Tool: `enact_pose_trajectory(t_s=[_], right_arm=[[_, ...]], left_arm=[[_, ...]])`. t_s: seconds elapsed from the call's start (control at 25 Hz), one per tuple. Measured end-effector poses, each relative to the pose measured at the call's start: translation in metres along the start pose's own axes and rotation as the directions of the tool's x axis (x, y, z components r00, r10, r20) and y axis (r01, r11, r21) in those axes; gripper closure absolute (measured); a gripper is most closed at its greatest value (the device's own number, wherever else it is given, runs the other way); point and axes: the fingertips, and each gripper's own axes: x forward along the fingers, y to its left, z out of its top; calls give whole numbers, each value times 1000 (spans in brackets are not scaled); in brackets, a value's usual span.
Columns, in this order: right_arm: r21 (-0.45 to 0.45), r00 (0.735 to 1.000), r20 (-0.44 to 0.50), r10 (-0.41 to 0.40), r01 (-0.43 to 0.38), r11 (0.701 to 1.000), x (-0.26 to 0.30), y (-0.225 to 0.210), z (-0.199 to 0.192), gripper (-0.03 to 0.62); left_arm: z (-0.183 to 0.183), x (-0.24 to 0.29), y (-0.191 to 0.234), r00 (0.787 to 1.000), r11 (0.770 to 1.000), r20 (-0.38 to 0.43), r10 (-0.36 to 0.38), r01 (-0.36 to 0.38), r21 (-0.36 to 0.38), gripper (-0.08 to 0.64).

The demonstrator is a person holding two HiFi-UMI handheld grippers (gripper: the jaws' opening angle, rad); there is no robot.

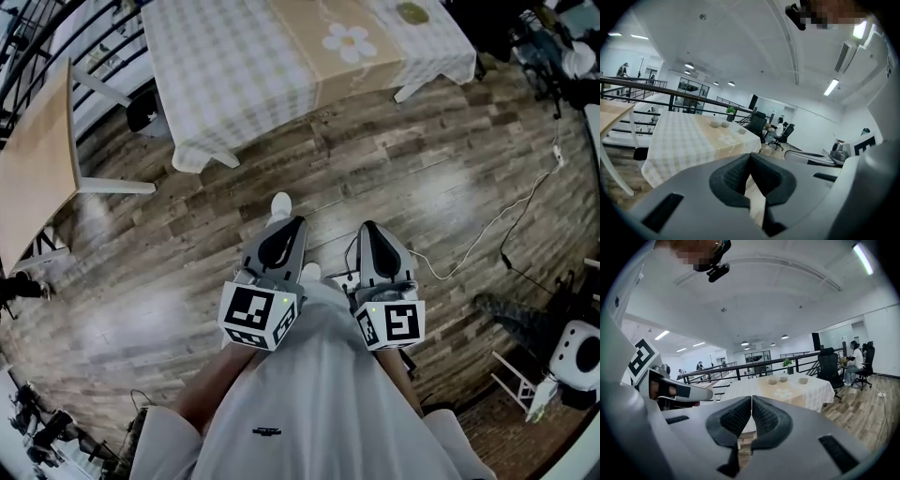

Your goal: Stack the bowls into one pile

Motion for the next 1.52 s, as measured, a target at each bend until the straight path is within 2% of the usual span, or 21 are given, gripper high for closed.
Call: enact_pose_trajectory(t_s=[0.16,0.44,0.68,0.88,1.04,1.2,1.52], right_arm=[[-8,1000,-17,-8,8,1000,63,-8,27,555],[44,997,-10,-79,80,996,169,-26,73,554],[61,994,-5,-110,110,992,210,-37,87,555],[58,995,-32,-98,99,993,236,-54,89,554],[46,998,-41,-52,53,998,269,-83,93,555],[35,999,-33,1,1,999,311,-133,107,554],[-32,988,-48,149,-150,988,385,-231,160,555]], left_arm=[[48,32,39,1000,1000,23,-9,8,20,540],[116,83,114,998,999,46,-36,36,5,540],[147,117,148,997,999,68,-45,46,-2,540],[158,151,153,998,999,39,-46,46,-7,540],[165,192,159,999,1000,30,-17,18,-22,540],[176,255,157,1000,1000,15,15,-15,-27,540],[234,382,136,993,993,2,118,-118,-15,540]])
